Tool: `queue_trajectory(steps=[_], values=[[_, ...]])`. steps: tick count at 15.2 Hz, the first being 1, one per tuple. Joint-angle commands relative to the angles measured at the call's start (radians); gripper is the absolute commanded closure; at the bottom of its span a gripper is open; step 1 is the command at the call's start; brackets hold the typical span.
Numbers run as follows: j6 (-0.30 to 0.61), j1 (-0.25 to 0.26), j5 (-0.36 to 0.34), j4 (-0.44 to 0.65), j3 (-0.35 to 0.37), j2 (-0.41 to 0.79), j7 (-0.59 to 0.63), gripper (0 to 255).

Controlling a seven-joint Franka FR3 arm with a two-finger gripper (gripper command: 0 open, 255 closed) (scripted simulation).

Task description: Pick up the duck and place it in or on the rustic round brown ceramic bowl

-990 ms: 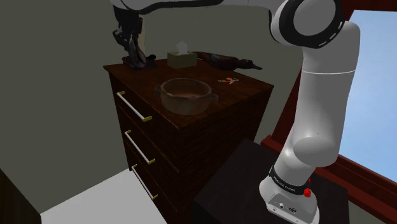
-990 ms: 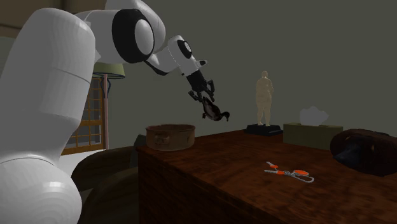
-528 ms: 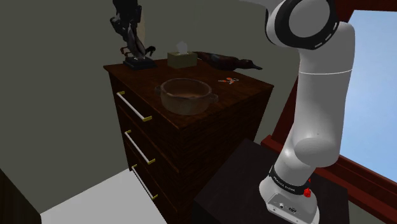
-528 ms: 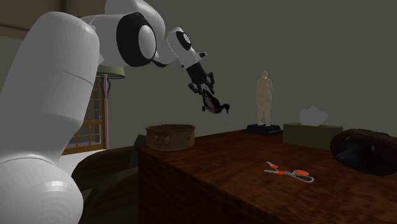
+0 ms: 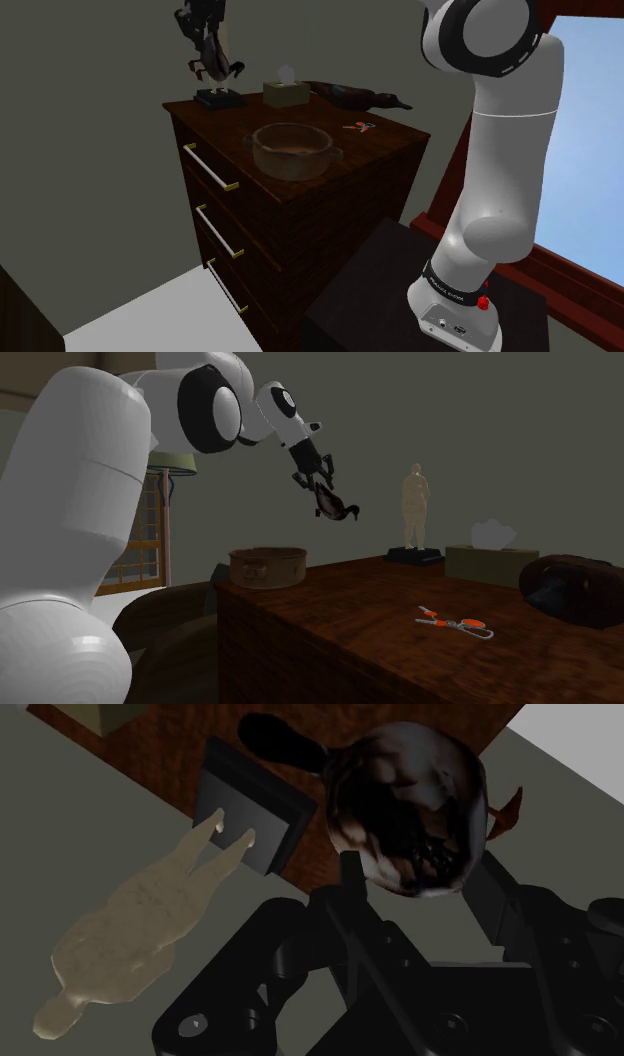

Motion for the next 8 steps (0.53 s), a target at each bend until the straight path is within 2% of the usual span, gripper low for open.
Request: queue_trajectory(steps=[1,8], values=[[0.014,-0.013,0.023,-0.093,0.006,-0.081,0.011,255],[0.044,-0.027,0.121,-0.404,0.010,-0.373,0.032,255]])
